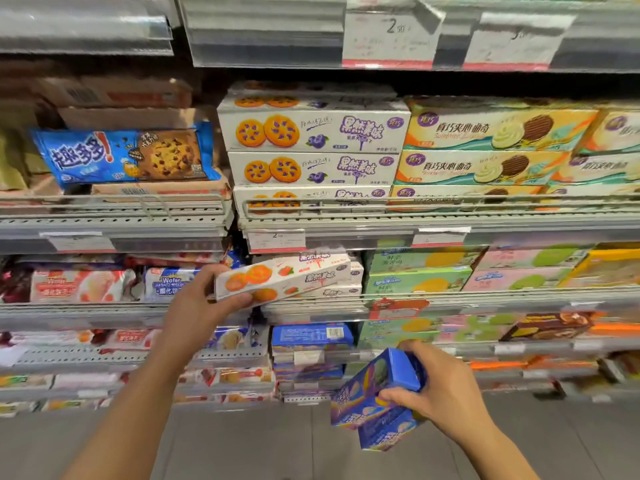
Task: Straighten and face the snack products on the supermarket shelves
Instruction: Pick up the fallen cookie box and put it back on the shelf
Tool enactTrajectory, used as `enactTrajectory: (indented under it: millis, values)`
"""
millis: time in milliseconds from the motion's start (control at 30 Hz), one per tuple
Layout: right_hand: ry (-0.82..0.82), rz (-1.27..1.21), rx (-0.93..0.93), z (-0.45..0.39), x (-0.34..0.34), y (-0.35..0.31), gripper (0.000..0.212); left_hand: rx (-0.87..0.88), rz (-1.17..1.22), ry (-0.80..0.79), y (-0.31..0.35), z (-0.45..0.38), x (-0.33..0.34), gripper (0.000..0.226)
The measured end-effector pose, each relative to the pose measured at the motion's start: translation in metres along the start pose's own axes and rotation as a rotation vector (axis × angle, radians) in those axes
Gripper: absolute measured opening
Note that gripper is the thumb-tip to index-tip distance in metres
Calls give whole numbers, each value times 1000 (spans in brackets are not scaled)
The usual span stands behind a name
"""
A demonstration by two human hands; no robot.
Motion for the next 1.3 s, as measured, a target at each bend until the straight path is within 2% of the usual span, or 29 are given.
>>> enactTrajectory:
  millis: [100,200,400,533,733,833,933,1067,1167,1300]
  values:
    - [17,29,11,8,-11,2,72,15,-8,38,17,-21,8,37]
    - [44,62,18,13,-20,2,78,50,-40,11,29,-47,24,32]
    - [98,74,40,26,-29,4,78,-54,-119,-61,6,-92,40,67]
    - [92,106,61,29,-29,10,74,-38,-111,-179,2,-106,39,86]
    - [102,74,65,27,-23,12,69,9,-109,-208,15,-105,43,56]
    - [88,62,67,24,-19,11,66,4,-131,-156,12,-98,42,62]
    - [107,66,64,20,-17,11,65,73,-120,-117,16,-82,45,47]
    - [134,44,55,17,-19,11,68,30,11,-85,6,-72,47,60]
    - [123,55,42,14,-16,11,70,-65,74,-41,-21,-76,43,82]
    - [100,66,51,11,-12,17,66,-37,156,-13,-18,-77,50,46]
Point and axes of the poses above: each hand's wrist, its own z-axis away from the middle knuckle, its own x-axis out of the palm, y = z × x, the point moved 8 cm from there along -z, towards the middle knuckle, and after that the axes turned 11 degrees about -z, right-handed, at the moved point
